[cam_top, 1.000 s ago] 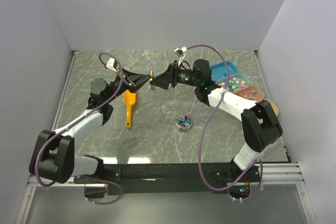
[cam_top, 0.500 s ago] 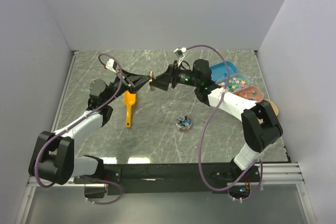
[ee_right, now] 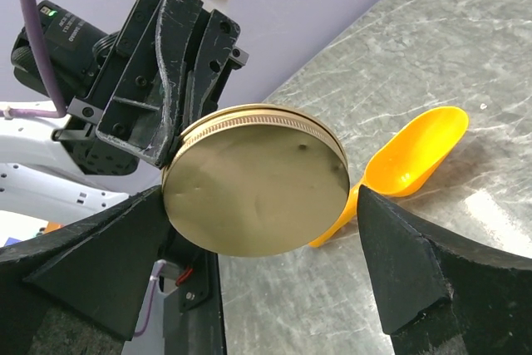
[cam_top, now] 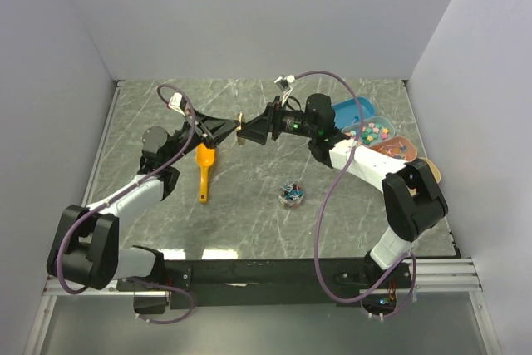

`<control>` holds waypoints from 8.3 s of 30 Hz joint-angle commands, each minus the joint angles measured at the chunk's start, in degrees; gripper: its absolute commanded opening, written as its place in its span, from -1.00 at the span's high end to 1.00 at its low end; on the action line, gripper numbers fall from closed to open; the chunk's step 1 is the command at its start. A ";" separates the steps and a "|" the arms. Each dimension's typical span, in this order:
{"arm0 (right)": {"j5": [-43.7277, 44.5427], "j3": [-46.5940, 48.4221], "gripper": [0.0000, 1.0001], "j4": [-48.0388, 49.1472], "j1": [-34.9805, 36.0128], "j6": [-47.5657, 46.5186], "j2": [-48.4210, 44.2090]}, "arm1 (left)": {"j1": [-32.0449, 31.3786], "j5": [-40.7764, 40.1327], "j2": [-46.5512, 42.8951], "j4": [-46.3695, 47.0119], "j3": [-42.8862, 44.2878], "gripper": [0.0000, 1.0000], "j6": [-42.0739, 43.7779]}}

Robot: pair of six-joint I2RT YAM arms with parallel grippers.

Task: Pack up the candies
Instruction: Pick up the bottle lid at the center of the board, then close the bottle lid on the packing bottle.

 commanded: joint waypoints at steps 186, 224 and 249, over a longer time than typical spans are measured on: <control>57.71 4.31 -0.38 -69.13 13.97 -19.81 2.62 | -3.88 -68.02 -29.26 -55.98 0.60 -0.99 78.30; 61.14 -0.69 -0.99 -64.56 13.71 -15.59 -1.51 | -3.96 -67.84 -29.79 -56.07 0.51 -0.99 78.22; 58.50 -4.21 -0.99 -63.15 13.80 -13.40 -3.53 | -4.40 -66.70 -30.84 -56.42 0.51 -0.99 78.39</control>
